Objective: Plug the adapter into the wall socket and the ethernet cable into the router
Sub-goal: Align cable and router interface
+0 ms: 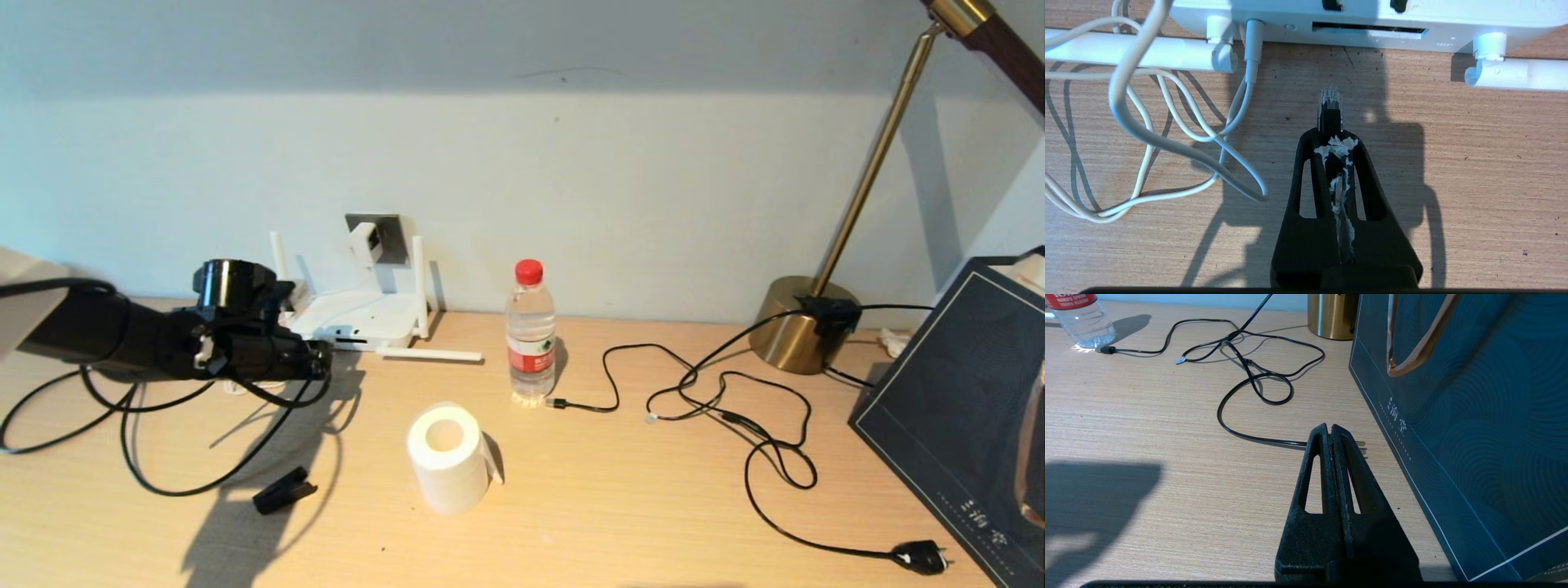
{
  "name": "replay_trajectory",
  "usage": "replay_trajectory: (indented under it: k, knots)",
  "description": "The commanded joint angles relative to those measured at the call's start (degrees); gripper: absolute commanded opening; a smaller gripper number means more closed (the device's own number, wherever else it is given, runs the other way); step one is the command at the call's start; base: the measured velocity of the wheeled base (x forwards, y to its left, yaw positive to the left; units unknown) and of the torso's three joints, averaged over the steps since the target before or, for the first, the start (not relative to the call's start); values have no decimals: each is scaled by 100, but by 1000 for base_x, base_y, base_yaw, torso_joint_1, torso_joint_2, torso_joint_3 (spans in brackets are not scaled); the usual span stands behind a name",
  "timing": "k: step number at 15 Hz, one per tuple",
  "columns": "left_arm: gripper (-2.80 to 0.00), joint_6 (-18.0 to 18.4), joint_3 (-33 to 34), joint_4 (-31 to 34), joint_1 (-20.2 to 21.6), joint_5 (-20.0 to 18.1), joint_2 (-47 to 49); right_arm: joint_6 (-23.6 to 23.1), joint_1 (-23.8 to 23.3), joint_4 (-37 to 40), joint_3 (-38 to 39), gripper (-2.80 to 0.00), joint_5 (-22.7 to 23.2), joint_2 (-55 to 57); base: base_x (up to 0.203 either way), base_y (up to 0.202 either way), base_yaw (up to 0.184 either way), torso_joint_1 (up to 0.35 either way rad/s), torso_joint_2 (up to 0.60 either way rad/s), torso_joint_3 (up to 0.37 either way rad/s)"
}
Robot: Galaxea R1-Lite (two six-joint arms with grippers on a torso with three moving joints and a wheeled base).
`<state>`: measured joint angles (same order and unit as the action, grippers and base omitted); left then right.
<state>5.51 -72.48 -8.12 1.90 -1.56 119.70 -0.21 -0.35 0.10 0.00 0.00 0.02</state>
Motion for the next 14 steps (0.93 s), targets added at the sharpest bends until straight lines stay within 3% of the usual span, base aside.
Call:
replay_trajectory:
  k: [1,14]
  knots:
    - [-280,3,-72,3,3,-2,36,-6,0,-1,0,-280,0,-2,0,0,0,0,0,0]
    - [-280,-15,-328,-5,12,-11,308,-4,0,-1,0,-280,0,6,0,0,0,0,0,0]
